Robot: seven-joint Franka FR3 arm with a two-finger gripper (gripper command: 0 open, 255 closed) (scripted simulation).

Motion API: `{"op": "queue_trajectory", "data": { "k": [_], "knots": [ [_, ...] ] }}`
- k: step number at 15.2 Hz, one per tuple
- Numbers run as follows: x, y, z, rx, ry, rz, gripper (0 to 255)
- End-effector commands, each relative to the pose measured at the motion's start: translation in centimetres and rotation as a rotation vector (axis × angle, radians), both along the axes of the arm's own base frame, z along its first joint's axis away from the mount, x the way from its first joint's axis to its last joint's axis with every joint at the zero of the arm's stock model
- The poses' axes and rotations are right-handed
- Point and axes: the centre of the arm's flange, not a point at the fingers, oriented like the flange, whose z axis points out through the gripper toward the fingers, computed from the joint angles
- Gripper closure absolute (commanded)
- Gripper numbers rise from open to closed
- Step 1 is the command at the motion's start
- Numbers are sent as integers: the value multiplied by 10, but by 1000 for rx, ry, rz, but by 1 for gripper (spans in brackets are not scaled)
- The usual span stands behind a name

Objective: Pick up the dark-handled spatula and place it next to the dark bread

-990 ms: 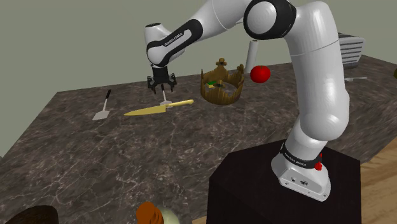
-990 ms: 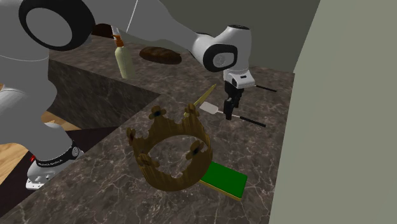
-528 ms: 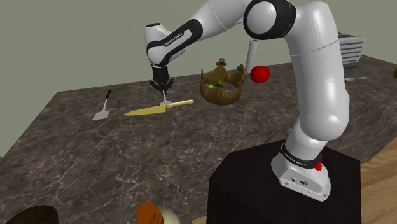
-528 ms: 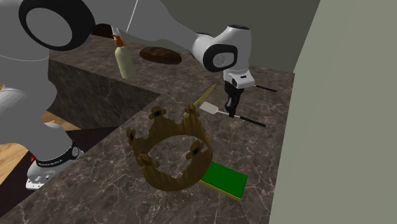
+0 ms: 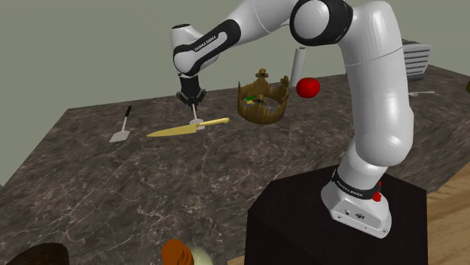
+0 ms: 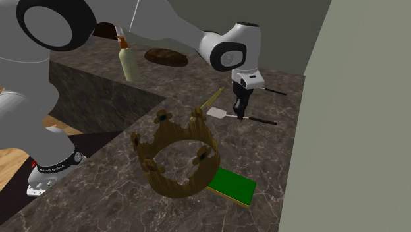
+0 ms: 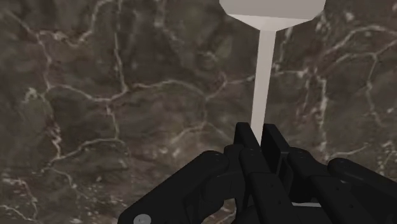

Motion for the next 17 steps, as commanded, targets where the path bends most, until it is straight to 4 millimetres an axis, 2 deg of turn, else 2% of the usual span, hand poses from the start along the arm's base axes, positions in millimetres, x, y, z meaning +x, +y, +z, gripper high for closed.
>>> {"op": "queue_trajectory", "data": {
  "k": [1, 17],
  "knots": [
    [0, 1, 10, 0, 0, 0, 255],
    [0, 1, 95, 0, 0, 0, 255]
  ]
}}
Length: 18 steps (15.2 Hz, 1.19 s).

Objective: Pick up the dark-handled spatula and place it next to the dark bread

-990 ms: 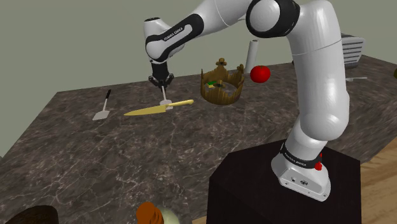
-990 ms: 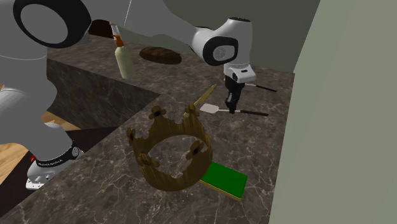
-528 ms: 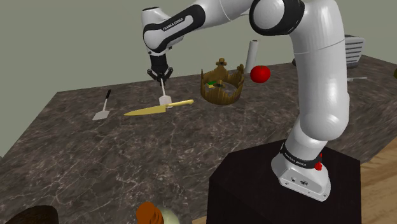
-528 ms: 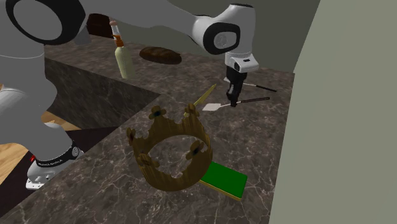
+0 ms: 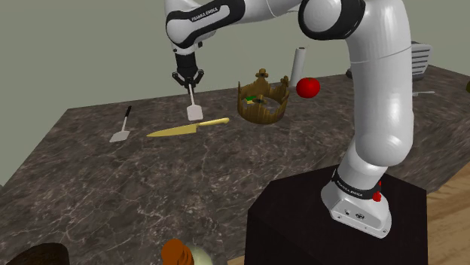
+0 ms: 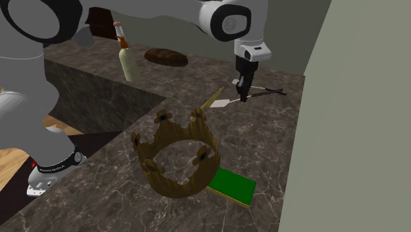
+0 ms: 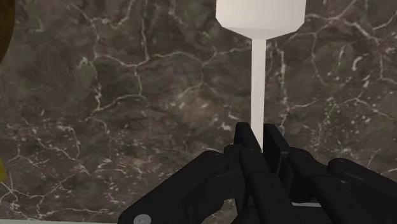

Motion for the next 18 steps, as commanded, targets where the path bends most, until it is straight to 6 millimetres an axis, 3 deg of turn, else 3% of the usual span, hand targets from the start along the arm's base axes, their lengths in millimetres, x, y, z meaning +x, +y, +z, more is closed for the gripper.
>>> {"op": "queue_trajectory", "data": {
  "k": [1, 10, 18],
  "knots": [
    [-1, 0, 11, 0, 0, 0, 255],
    [-1, 0, 54, 0, 0, 0, 255],
    [-53, 92, 54, 0, 0, 0, 255]
  ]
}}
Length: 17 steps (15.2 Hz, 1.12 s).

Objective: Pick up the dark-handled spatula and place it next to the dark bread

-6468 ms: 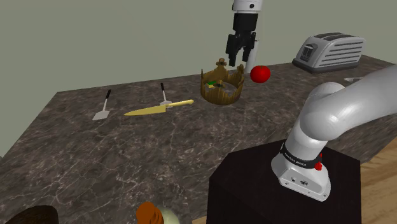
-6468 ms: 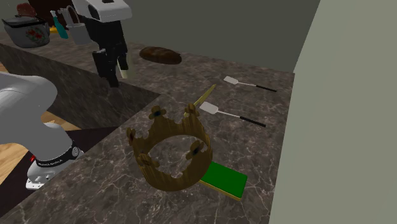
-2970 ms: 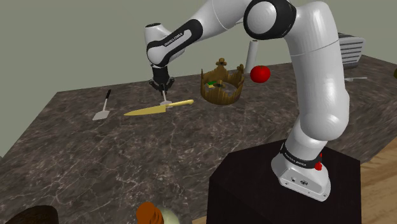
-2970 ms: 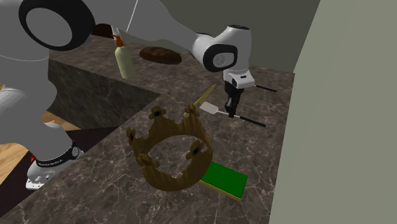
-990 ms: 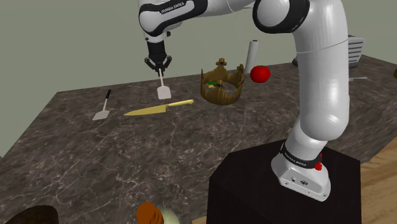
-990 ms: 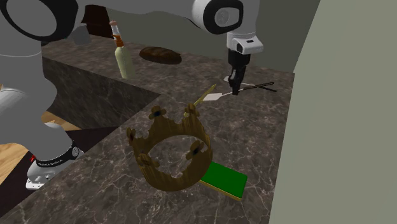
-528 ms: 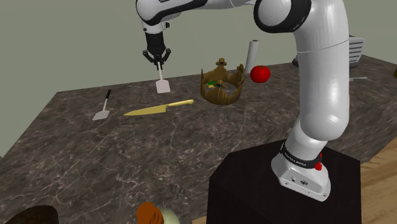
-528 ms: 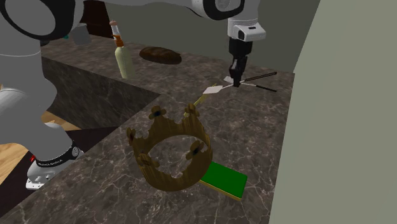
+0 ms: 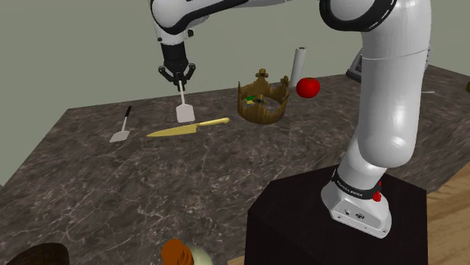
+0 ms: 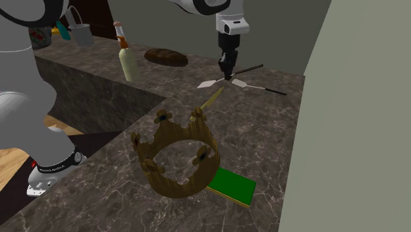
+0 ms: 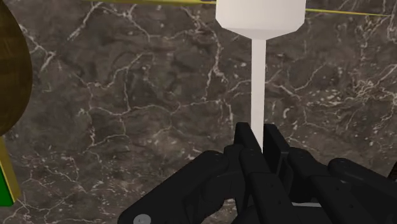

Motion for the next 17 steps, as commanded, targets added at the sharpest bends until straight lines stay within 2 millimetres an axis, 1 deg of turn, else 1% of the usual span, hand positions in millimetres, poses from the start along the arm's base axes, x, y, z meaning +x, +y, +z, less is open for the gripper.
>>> {"op": "queue_trajectory", "data": {
  "k": [1, 17],
  "knots": [
    [-12, 24, 0, 0, 0, -1, 255],
    [-118, 206, 0, 0, 0, -1, 255]
  ]
}}
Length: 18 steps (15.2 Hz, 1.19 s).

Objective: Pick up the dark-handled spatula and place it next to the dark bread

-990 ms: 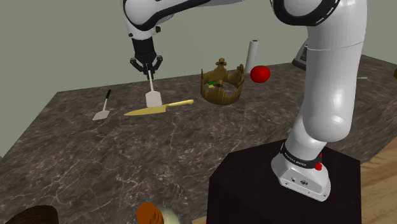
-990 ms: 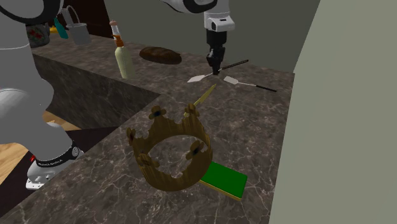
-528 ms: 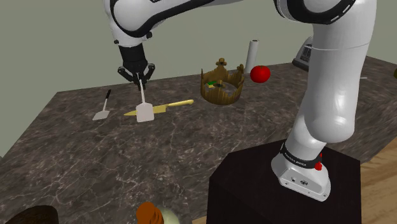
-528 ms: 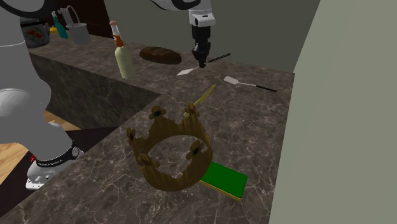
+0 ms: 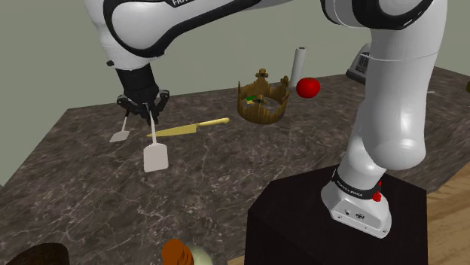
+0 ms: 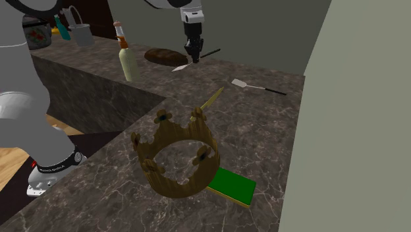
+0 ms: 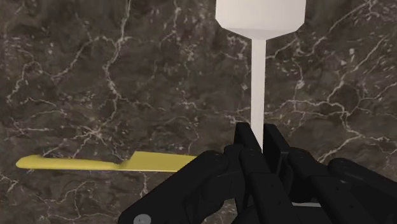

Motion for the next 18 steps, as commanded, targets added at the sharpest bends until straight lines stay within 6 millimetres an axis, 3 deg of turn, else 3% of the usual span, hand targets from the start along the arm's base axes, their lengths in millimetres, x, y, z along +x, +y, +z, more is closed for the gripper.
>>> {"op": "queue_trajectory", "data": {
  "k": [1, 12, 18],
  "knots": [
    [-12, 21, 2, 0, 0, -2, 255],
    [-84, 145, 2, 0, 0, -2, 255],
    [-84, 145, -30, 0, 0, -2, 255]
  ]
}}
